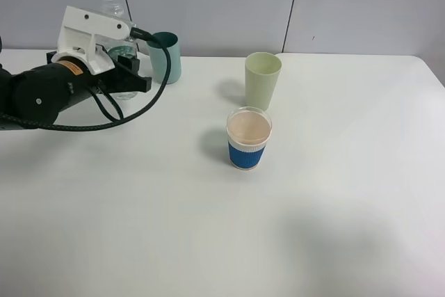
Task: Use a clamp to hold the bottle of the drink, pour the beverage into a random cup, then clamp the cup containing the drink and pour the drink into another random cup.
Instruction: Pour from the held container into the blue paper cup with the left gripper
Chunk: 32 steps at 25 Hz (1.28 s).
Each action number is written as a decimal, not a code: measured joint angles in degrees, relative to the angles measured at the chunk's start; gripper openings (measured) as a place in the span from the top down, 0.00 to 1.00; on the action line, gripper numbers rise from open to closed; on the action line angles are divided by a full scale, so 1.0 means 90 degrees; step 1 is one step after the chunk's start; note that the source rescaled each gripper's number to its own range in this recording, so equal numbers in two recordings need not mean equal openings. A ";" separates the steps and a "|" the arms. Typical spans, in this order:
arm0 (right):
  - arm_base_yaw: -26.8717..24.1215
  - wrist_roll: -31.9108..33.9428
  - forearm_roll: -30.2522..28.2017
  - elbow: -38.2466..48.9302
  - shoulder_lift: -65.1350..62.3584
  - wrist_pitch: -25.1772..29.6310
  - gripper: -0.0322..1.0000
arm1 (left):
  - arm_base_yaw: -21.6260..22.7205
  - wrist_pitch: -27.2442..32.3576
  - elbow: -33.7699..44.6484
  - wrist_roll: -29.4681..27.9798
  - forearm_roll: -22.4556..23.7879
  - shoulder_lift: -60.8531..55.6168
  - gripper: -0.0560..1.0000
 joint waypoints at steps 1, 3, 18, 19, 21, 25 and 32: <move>0.0000 0.0000 0.0000 0.0000 0.0000 0.0000 0.00 | -0.0147 0.0000 0.0001 0.0243 -0.0239 -0.0046 0.91; 0.0000 0.0000 0.0000 0.0000 0.0000 0.0000 0.00 | -0.0420 0.0000 0.0001 0.0896 -0.0689 -0.0106 0.91; 0.0000 0.0000 0.0000 0.0000 0.0000 0.0000 0.00 | -0.1674 0.0048 0.0001 0.2636 -0.1890 -0.0124 0.91; 0.0000 0.0000 0.0000 0.0000 0.0000 0.0000 0.00 | -0.1753 0.0016 0.0001 0.2804 -0.2070 -0.0124 0.91; 0.0000 0.0000 0.0000 0.0000 0.0000 0.0000 0.00 | -0.1908 -0.0104 0.0001 0.3379 -0.2481 -0.0124 0.91; 0.0000 0.0000 0.0000 0.0000 0.0000 0.0000 0.00 | -0.2251 -0.0413 -0.0087 0.4858 -0.3561 -0.0124 0.91; 0.0000 0.0000 0.0000 0.0000 0.0000 0.0000 0.00 | -0.2702 -0.0718 -0.0530 0.6907 -0.4678 -0.0131 0.91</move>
